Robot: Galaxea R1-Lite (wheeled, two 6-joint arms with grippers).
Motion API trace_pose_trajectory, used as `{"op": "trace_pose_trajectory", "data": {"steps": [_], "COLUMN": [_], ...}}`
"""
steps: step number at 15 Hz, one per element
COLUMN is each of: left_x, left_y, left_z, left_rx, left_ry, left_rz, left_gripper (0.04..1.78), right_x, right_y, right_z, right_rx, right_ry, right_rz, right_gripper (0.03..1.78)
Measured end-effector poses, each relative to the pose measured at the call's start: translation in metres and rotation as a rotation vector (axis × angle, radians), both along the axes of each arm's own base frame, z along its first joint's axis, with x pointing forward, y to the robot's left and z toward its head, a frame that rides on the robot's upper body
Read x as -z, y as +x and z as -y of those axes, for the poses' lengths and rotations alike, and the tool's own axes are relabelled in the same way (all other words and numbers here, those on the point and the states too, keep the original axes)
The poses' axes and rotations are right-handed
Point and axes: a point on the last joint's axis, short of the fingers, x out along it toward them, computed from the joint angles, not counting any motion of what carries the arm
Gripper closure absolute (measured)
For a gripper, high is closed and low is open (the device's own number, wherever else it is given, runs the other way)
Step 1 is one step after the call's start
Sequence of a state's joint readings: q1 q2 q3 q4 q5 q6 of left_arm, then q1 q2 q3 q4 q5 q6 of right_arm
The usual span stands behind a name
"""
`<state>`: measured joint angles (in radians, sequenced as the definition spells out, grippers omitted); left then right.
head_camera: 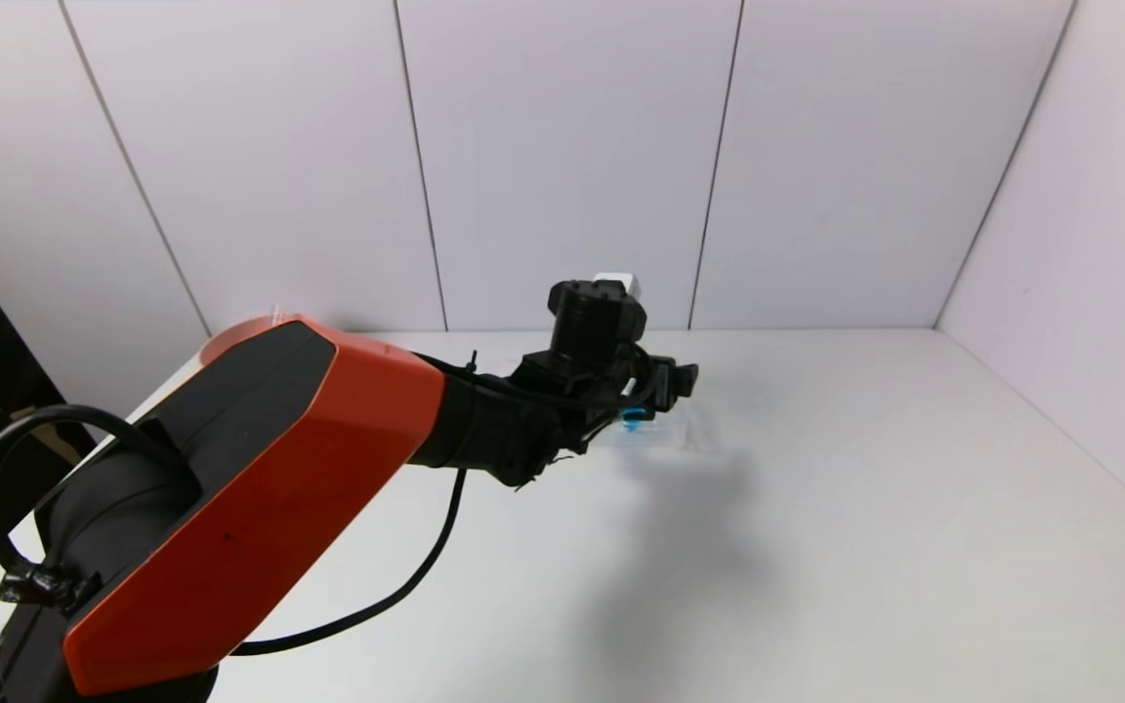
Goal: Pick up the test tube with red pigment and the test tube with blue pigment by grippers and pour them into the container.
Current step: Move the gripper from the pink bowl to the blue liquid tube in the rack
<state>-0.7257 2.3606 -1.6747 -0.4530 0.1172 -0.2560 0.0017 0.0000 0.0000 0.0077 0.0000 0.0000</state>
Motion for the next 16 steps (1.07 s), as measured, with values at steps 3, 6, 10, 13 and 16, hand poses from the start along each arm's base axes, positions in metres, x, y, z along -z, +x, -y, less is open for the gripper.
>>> {"op": "trace_pose_trajectory", "data": {"steps": [3, 6, 10, 13, 16], "left_x": [0.004, 0.009, 0.013, 0.014, 0.014], "left_y": [0.002, 0.005, 0.008, 0.009, 0.01], "left_z": [0.002, 0.004, 0.005, 0.005, 0.005], "left_rx": [0.0, -0.001, -0.002, -0.004, -0.006], "left_ry": [0.008, 0.025, 0.027, 0.027, 0.027], "left_rz": [-0.01, -0.028, -0.028, -0.029, -0.03], "left_gripper": [0.06, 0.06, 0.06, 0.06, 0.06], "right_x": [0.0, 0.0, 0.0, 0.0, 0.0], "right_y": [0.0, 0.0, 0.0, 0.0, 0.0], "right_z": [0.0, 0.0, 0.0, 0.0, 0.0], "right_rx": [0.001, 0.0, 0.0, 0.0, 0.0], "right_ry": [0.0, 0.0, 0.0, 0.0, 0.0], "right_rz": [0.0, 0.0, 0.0, 0.0, 0.0], "right_gripper": [0.04, 0.04, 0.04, 0.04, 0.04]}}
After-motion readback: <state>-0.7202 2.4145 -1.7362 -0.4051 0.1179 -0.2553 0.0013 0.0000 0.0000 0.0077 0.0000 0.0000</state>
